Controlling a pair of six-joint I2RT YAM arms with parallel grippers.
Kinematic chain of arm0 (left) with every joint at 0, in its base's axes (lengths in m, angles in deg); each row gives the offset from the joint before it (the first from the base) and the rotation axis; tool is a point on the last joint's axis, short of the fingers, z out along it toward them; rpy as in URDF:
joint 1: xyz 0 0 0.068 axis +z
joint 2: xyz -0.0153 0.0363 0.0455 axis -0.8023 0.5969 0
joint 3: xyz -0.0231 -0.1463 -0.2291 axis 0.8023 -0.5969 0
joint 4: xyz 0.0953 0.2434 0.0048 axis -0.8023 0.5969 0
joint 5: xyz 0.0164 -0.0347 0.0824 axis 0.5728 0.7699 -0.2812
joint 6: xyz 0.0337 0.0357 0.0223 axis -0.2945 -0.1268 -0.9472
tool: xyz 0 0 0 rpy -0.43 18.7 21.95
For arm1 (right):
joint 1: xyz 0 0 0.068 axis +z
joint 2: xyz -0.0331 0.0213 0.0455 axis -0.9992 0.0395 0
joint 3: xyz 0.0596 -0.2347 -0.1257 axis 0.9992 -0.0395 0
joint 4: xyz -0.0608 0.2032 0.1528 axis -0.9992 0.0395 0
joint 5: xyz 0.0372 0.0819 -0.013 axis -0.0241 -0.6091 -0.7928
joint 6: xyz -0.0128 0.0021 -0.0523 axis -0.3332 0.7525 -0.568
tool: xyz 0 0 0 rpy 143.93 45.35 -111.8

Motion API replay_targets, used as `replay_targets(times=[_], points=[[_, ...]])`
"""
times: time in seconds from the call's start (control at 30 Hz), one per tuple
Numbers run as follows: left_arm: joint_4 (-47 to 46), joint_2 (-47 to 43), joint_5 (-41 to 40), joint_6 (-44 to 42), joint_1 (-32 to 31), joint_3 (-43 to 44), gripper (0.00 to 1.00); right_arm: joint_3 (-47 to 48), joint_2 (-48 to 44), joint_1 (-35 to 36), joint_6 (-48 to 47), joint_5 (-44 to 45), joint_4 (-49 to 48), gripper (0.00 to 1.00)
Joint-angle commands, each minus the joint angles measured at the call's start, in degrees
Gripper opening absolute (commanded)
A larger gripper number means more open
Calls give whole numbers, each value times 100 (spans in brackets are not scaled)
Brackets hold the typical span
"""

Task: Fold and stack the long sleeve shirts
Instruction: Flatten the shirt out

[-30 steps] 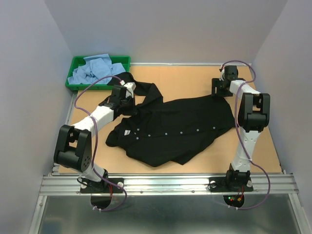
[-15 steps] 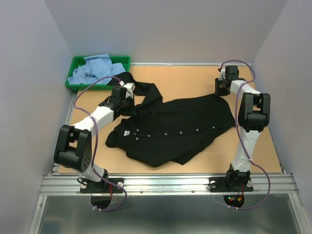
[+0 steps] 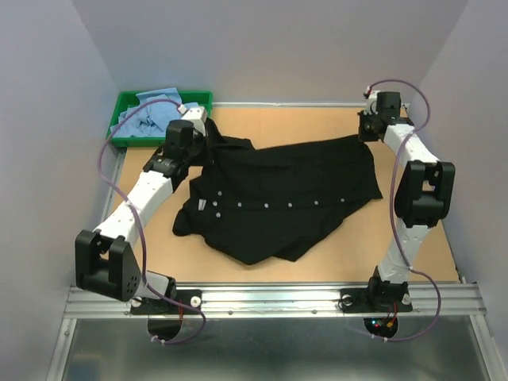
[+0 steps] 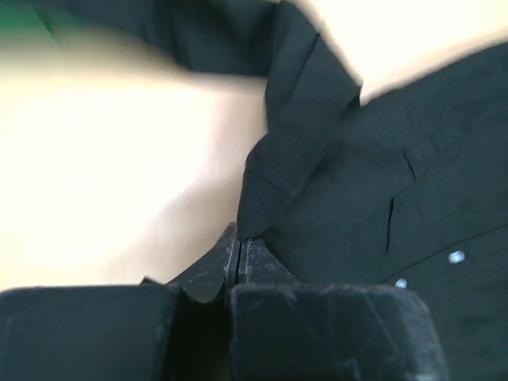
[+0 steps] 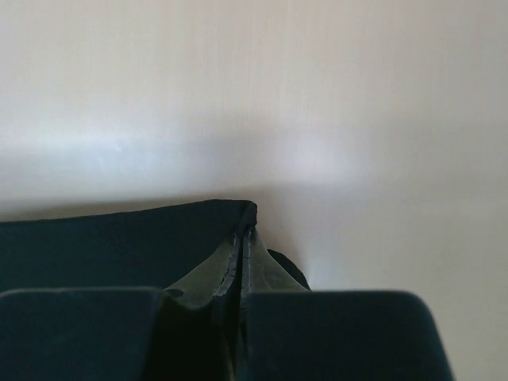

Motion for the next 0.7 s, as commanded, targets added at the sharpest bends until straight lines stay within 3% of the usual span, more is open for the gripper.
replay_targets(times=[0.0, 0.27, 0.43, 0.67], points=[[-308, -758, -523, -386, 60, 930, 0, 722, -1216, -36, -5, 380, -206, 1], [-484, -1083, -875, -993, 104, 2995, 0, 1951, -2316, -36, 162, 802, -206, 1], [-238, -803, -866, -1353, 104, 4610, 0, 2656, -2869, -36, 163, 951, -206, 1], [-186, -609, -884, -1529, 104, 5835, 0, 3096, -3467, -36, -39, 995, -215, 0]])
